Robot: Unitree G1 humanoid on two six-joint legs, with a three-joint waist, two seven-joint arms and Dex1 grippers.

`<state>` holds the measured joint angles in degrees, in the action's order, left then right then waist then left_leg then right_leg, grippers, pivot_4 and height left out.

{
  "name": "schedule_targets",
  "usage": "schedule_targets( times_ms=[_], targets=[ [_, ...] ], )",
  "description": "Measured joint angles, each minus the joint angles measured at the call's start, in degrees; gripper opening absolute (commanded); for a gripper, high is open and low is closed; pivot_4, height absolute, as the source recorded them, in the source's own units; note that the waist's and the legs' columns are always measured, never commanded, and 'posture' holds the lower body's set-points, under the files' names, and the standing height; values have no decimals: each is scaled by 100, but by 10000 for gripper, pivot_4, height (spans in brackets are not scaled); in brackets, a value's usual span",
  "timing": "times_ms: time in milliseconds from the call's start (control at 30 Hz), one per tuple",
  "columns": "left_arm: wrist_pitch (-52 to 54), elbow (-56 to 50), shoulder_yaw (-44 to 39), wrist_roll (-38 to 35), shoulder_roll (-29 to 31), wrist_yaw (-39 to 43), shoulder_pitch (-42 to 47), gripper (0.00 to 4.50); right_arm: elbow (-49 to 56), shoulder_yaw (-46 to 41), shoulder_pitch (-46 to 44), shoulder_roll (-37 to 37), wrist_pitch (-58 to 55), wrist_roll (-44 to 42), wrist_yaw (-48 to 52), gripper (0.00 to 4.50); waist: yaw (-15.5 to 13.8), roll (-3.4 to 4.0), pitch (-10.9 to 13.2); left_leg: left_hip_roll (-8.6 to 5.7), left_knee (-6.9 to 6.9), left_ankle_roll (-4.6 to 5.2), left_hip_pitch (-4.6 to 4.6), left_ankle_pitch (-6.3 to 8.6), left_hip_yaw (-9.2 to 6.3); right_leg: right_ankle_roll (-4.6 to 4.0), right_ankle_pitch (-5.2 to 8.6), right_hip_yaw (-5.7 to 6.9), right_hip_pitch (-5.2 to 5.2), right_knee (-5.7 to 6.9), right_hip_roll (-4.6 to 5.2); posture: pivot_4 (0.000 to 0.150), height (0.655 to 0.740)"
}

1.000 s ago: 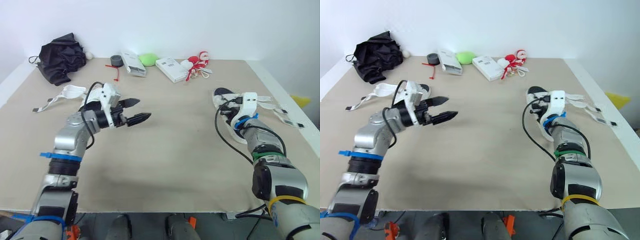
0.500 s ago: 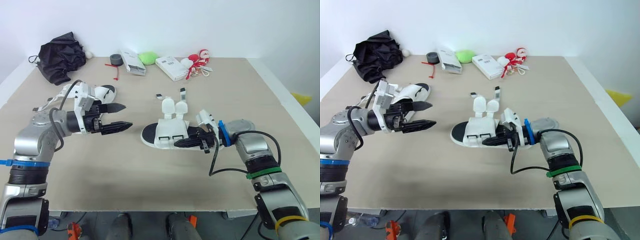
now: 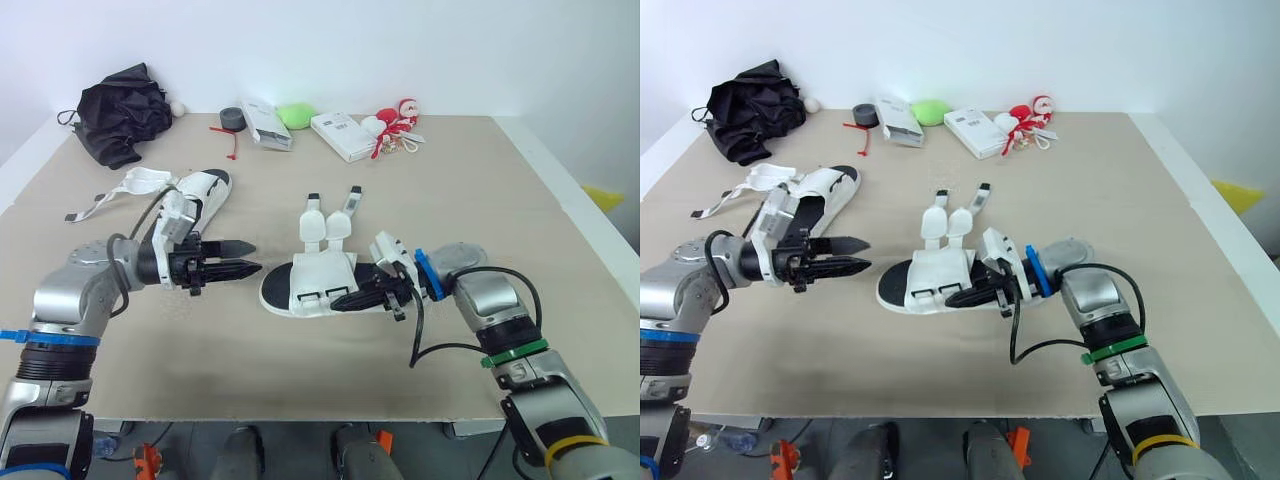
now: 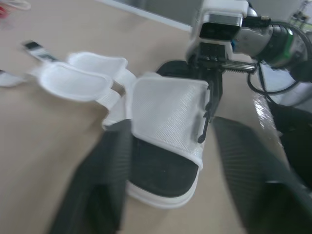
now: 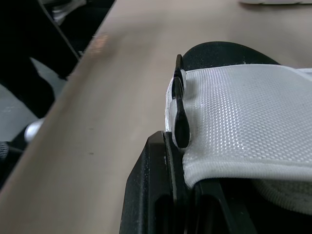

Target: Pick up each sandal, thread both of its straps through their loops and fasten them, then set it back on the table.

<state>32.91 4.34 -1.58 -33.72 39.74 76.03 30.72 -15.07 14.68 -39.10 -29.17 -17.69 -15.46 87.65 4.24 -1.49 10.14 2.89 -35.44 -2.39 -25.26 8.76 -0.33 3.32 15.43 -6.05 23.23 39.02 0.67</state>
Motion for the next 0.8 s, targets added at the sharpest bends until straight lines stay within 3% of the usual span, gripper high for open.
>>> schedule_targets(
  times_ms=[67,100,333,600,800],
  targets=[
    [-151,162,222,158,-16,166,31,1918,69,67,29,-1,-24,1,-4,0,0,0,0,0,-5,0,0,-1,0,8,4,0,0,0,-1,1500,7380],
    [-218,225,322,244,-27,215,59,168,70,68,32,-1,-27,1,-9,0,-1,-1,0,1,-7,-1,0,-2,-1,8,4,0,-1,1,-2,1500,7380],
    [-1287,814,1212,1289,-297,360,272,168,65,72,40,34,-131,6,-72,0,-7,-1,1,3,-8,-2,0,-3,-1,6,2,-1,0,2,-5,1500,7380],
    [-2743,1793,1526,2025,-730,380,758,168,65,87,105,52,-218,14,-207,0,-21,-3,1,4,-23,-1,0,-4,-1,10,-2,-1,-7,2,-6,1500,7380],
    [-3044,1987,1528,2163,-950,371,834,168,65,87,112,27,-247,13,-206,0,-20,-3,1,4,-25,-1,0,-4,-1,12,-3,-2,-8,3,-6,1500,7380]
  ],
)
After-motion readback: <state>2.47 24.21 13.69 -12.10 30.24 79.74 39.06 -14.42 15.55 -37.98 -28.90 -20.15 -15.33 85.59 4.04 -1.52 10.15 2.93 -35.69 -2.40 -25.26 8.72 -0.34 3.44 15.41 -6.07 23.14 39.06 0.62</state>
